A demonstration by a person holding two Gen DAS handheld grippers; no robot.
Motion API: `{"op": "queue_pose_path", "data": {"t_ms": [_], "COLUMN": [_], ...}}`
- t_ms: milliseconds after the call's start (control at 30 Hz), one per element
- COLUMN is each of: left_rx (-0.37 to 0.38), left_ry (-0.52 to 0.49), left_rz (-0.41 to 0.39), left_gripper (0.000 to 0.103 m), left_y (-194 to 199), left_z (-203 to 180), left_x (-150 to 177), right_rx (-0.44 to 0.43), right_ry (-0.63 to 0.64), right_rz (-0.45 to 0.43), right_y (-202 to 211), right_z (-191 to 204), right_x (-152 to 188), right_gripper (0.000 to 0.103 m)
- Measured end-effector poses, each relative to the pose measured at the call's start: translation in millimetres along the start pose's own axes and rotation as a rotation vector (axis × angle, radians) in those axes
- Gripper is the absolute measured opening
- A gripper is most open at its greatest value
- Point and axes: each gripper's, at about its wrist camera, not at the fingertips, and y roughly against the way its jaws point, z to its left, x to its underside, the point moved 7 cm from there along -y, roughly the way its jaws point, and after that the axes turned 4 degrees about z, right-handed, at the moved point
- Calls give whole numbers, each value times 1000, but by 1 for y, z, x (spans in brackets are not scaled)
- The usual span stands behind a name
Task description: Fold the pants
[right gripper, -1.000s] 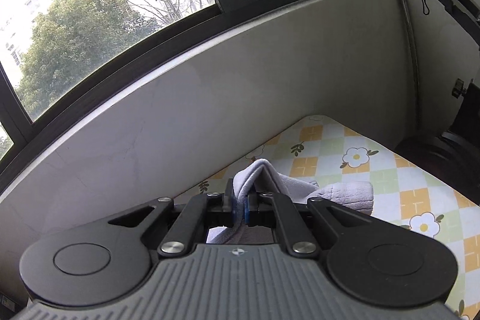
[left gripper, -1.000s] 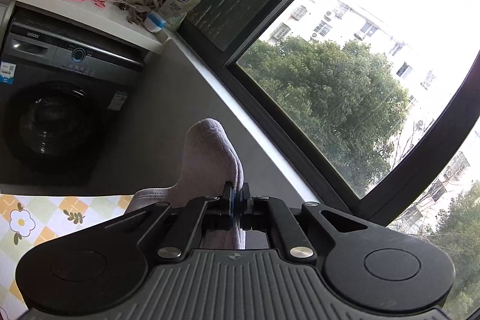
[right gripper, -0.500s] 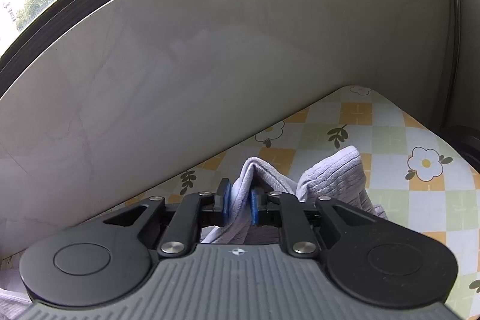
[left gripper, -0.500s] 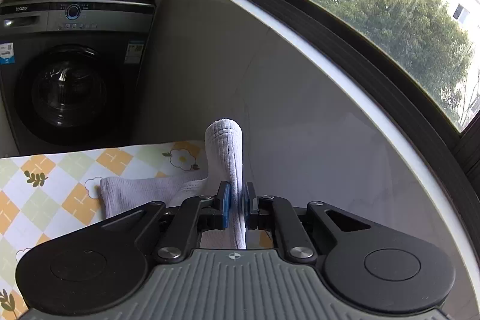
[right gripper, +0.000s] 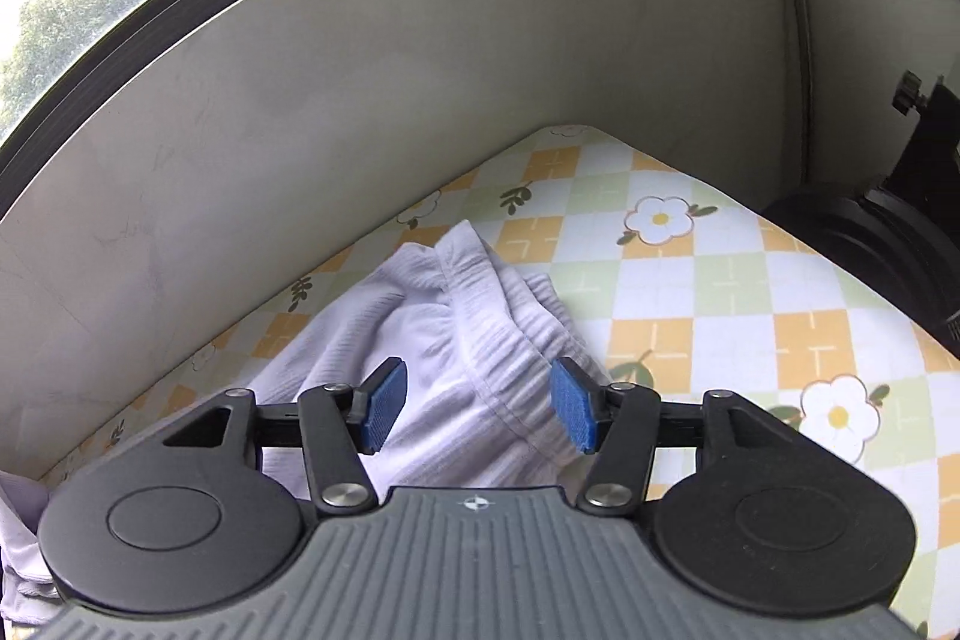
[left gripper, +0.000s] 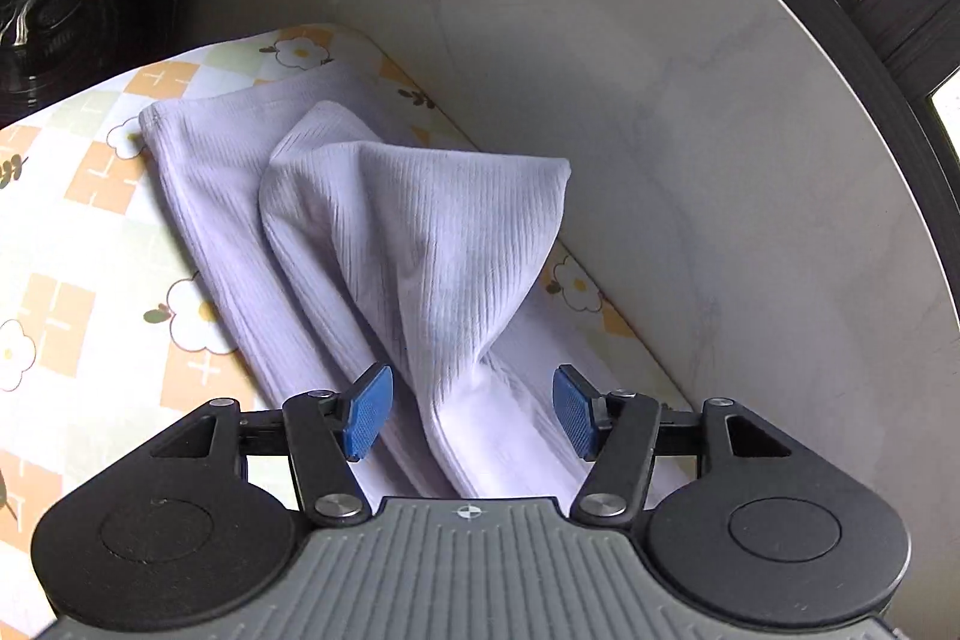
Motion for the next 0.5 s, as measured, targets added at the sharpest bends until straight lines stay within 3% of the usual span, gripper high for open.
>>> {"op": "queue_pose_path", "data": {"t_ms": [133,300,500], "left_rx": [-34,-87,-103], "left_ry": [67,154,212], "left_rz": [27,24,1], "left_gripper": [62,62,64], "left_y": [-2,-7,-17], "left_z": [39,75,91], "left_x": [11,11,1], "right_rx": [16,4,70], "right_ry": [-93,-73,-92], "right_rz": [30,74,91], "right_y": [2,-22,-53], "right_z": [-18,-8,-12], "right_x": [38,50,46], "right_gripper": [78,81,82]}}
